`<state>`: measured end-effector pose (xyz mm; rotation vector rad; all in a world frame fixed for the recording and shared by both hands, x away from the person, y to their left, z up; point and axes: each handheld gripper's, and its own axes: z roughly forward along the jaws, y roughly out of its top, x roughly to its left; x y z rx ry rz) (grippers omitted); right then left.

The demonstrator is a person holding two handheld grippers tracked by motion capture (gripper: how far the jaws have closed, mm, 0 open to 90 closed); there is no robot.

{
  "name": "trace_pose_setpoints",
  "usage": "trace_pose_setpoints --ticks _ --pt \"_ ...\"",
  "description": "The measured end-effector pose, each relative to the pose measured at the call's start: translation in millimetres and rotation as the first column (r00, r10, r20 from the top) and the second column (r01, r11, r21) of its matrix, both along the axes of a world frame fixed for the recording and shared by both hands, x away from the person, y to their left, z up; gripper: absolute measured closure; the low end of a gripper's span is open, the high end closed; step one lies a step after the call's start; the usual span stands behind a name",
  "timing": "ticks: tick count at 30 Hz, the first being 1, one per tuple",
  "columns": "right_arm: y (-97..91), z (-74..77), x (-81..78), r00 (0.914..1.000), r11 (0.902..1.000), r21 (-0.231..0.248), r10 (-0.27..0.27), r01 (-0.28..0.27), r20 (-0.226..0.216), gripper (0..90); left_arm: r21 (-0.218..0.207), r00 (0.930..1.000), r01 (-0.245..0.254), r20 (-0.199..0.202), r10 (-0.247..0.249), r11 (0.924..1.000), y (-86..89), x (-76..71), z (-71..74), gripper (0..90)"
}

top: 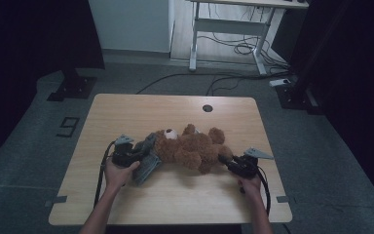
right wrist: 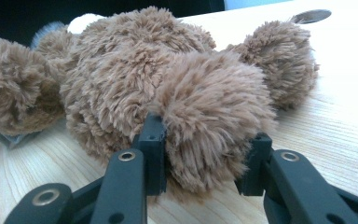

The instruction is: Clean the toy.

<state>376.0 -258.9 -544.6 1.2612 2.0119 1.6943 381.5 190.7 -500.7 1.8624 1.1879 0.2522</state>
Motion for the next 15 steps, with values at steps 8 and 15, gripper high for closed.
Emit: trace_pose_setpoints --ticks 8,15 --pt "-0.2 -0.7 0.7 1.0000 1.0000 -0.001 -0.006 0.006 -0.001 62.5 0.047 0.9994 -0.031 -0.013 0.031 0.9984 1.4 5.3 -2.7 76.4" --pt "-1.2 -0.9 1.1 0.9998 0.9998 -0.002 -0.019 0.019 -0.005 62.5 0.031 0.9937 0.001 0.112 -0.005 0.9995 -17.1 7.7 54.0 76.6"
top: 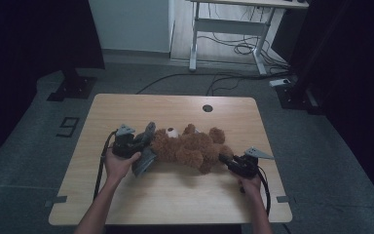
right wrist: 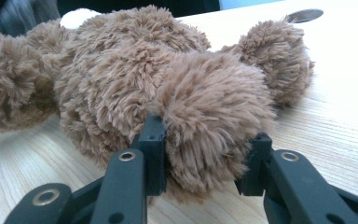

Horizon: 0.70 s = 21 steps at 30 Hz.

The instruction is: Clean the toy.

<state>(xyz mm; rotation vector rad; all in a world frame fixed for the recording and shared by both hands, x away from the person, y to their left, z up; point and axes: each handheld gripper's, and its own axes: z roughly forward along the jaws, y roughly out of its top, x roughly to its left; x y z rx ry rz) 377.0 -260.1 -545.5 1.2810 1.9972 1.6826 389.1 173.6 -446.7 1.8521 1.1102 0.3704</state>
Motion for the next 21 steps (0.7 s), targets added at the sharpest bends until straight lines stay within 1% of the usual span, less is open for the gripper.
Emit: trace_pose_setpoints --ticks 1,2,5,6,7,8,10,13,15,16,17,18,19,20,21 --pt "0.0 0.1 0.0 1.0000 1.0000 0.000 0.001 -0.001 0.000 62.4 -0.008 0.9998 0.007 0.017 -0.007 0.9999 -4.7 -0.6 7.1 76.6" --pt "0.4 0.1 -0.1 1.0000 1.0000 -0.001 0.002 -0.002 0.004 62.5 -0.015 0.9990 0.025 0.037 -0.025 0.9996 -10.7 -1.6 15.3 76.6" --pt "1.3 0.7 0.0 1.0000 1.0000 -0.004 0.006 -0.006 0.003 62.5 -0.014 0.9949 0.070 0.074 -0.069 0.9975 -30.8 -3.6 30.7 76.6" --pt "1.4 0.6 0.2 1.0000 1.0000 -0.002 0.006 -0.006 0.003 62.5 -0.011 0.9936 0.080 0.081 -0.079 0.9967 -36.6 -3.6 33.4 76.5" --pt "1.3 0.6 0.2 1.0000 1.0000 -0.002 0.006 -0.006 0.003 62.4 -0.011 0.9936 0.080 0.081 -0.079 0.9967 -36.6 -3.6 33.4 76.6" --pt "1.4 0.7 0.0 1.0000 1.0000 -0.003 0.005 -0.005 0.003 62.5 0.006 0.9899 0.111 0.088 -0.111 0.9938 -54.0 -1.1 38.4 76.5" --pt "1.6 1.1 -0.4 1.0000 1.0000 -0.004 0.003 -0.003 0.006 62.5 0.020 0.9882 0.126 0.086 -0.127 0.9918 -66.7 2.9 38.9 76.5" --pt "1.2 1.5 -1.0 1.0000 1.0000 -0.008 0.005 -0.005 0.007 62.4 0.052 0.9896 0.132 0.051 -0.135 0.9899 -81.7 14.7 32.8 76.4" --pt "1.0 1.4 -0.9 1.0000 1.0000 -0.008 0.006 -0.006 0.007 62.4 0.073 0.9923 0.120 0.021 -0.122 0.9901 -85.8 23.7 24.5 76.4" --pt "1.0 1.4 -0.9 1.0000 1.0000 -0.008 0.006 -0.006 0.007 62.4 0.073 0.9923 0.120 0.021 -0.122 0.9901 -85.8 23.7 24.5 76.4" --pt "0.6 1.4 -0.7 0.9999 0.9999 -0.012 0.009 -0.009 0.012 62.3 0.092 0.9944 0.105 -0.021 -0.104 0.9902 -83.7 33.0 11.8 76.4" --pt "0.3 1.5 -0.8 0.9999 0.9999 -0.013 0.011 -0.011 0.010 62.3 0.078 0.9944 0.102 -0.035 -0.100 0.9917 -80.8 36.0 5.2 76.4" --pt "0.1 1.6 -0.7 0.9998 0.9998 -0.012 0.015 -0.015 0.012 62.1 0.054 0.9939 0.103 -0.044 -0.101 0.9932 -76.4 37.5 0.3 76.4" --pt "0.5 1.7 -0.9 0.9998 0.9998 -0.012 0.017 -0.017 0.014 62.1 0.025 0.9941 0.099 -0.047 -0.098 0.9948 -72.4 37.8 -2.7 76.5" --pt "1.2 1.7 -0.9 0.9997 0.9998 -0.014 0.016 -0.016 0.017 62.1 0.017 0.9935 0.103 -0.050 -0.102 0.9946 -69.4 37.6 -3.5 76.6"
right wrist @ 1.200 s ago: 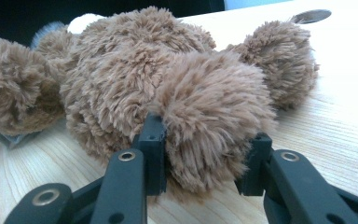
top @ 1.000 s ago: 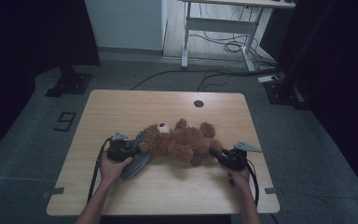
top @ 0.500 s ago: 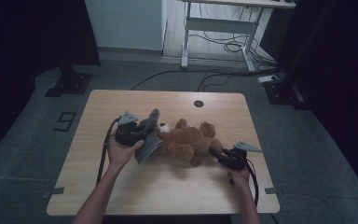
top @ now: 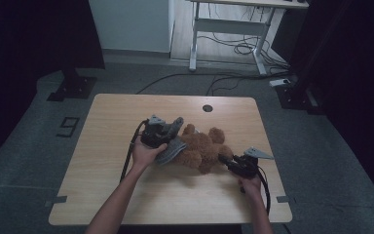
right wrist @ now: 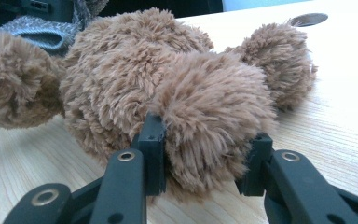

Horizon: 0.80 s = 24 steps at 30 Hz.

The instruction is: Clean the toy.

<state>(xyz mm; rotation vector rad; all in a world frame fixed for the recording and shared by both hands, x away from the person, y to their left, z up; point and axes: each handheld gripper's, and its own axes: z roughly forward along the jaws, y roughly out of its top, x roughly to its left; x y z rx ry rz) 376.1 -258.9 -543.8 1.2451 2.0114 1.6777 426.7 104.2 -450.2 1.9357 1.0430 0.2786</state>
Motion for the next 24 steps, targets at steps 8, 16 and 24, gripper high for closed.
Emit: trace_pose_setpoints --ticks 8,16,24 --pt "0.7 0.8 -2.5 1.0000 0.9999 -0.011 -0.003 0.003 -0.007 62.0 0.098 0.9965 -0.075 0.045 0.071 0.9924 19.5 -8.4 5.6 76.6" --pt "2.0 -1.6 -2.1 0.9998 1.0000 -0.003 0.008 -0.008 -0.021 62.1 0.090 0.9978 -0.060 0.033 0.057 0.9942 29.0 -16.4 -10.6 77.1" --pt "1.6 -2.0 -6.4 0.9985 0.9994 -0.003 0.034 -0.034 -0.044 58.1 0.050 0.9996 -0.025 0.014 0.024 0.9984 38.1 -28.8 -18.3 77.4"
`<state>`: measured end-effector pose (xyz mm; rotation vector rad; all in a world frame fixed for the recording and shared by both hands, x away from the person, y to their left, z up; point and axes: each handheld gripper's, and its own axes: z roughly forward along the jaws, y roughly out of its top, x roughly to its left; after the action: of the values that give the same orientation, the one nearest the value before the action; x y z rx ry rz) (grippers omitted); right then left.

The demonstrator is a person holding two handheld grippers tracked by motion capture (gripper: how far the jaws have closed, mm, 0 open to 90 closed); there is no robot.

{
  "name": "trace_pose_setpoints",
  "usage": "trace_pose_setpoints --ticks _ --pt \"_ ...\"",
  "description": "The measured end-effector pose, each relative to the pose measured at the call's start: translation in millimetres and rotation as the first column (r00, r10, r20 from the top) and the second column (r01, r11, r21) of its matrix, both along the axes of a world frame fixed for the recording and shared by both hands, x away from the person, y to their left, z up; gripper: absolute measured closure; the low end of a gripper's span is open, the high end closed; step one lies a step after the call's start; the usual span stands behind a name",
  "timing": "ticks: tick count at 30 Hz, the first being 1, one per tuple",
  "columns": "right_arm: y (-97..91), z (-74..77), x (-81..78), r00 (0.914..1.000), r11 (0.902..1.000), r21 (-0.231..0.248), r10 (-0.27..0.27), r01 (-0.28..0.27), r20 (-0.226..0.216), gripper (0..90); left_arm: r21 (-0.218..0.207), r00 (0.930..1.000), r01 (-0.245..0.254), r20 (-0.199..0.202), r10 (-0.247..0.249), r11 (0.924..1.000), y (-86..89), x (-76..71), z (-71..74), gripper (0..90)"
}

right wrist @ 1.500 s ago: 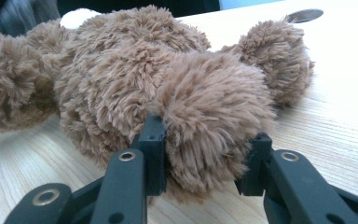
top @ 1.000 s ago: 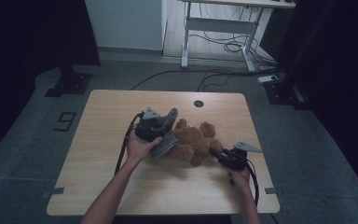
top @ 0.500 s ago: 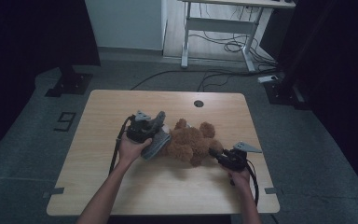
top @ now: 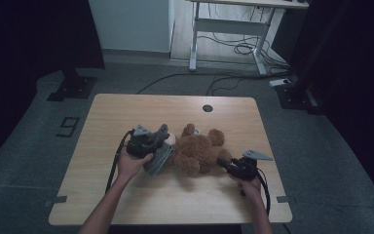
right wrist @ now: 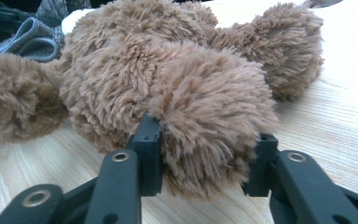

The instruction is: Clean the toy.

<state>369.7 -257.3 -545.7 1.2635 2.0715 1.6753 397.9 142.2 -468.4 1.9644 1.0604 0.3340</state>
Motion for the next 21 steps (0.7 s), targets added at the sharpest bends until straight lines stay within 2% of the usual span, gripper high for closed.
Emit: trace_pose_setpoints --ticks 3,7,10,13,19,21 --pt "-0.9 1.9 -1.4 0.9999 0.9999 -0.003 0.016 -0.016 0.002 54.2 -0.019 1.0000 0.002 -0.001 -0.002 0.9998 2.5 -4.2 -2.8 77.4" --pt "-4.5 9.9 -6.6 0.9995 0.9998 -0.010 0.018 -0.018 0.027 45.7 -0.028 1.0000 0.007 -0.002 -0.007 0.9996 4.2 -8.1 -3.7 77.4" --pt "-7.0 23.9 -11.8 0.9981 0.9999 -0.005 0.014 -0.014 0.061 41.3 -0.024 0.9998 0.017 0.005 -0.017 0.9996 5.1 -14.5 -2.6 77.4" --pt "-8.2 41.1 -15.3 0.9948 0.9999 0.003 0.016 -0.016 0.100 39.1 -0.037 0.9998 0.019 0.003 -0.019 0.9991 6.4 -17.0 -3.8 77.3" --pt "7.0 70.4 -1.7 0.9923 0.9978 -0.060 0.034 -0.027 0.119 36.6 -0.042 0.9994 0.035 0.002 -0.034 0.9985 8.4 -23.5 -4.4 77.3" --pt "12.8 75.1 3.9 0.9933 0.9973 -0.060 0.048 -0.042 0.105 35.0 -0.041 0.9993 0.038 0.001 -0.038 0.9984 9.1 -25.9 -4.7 77.2"
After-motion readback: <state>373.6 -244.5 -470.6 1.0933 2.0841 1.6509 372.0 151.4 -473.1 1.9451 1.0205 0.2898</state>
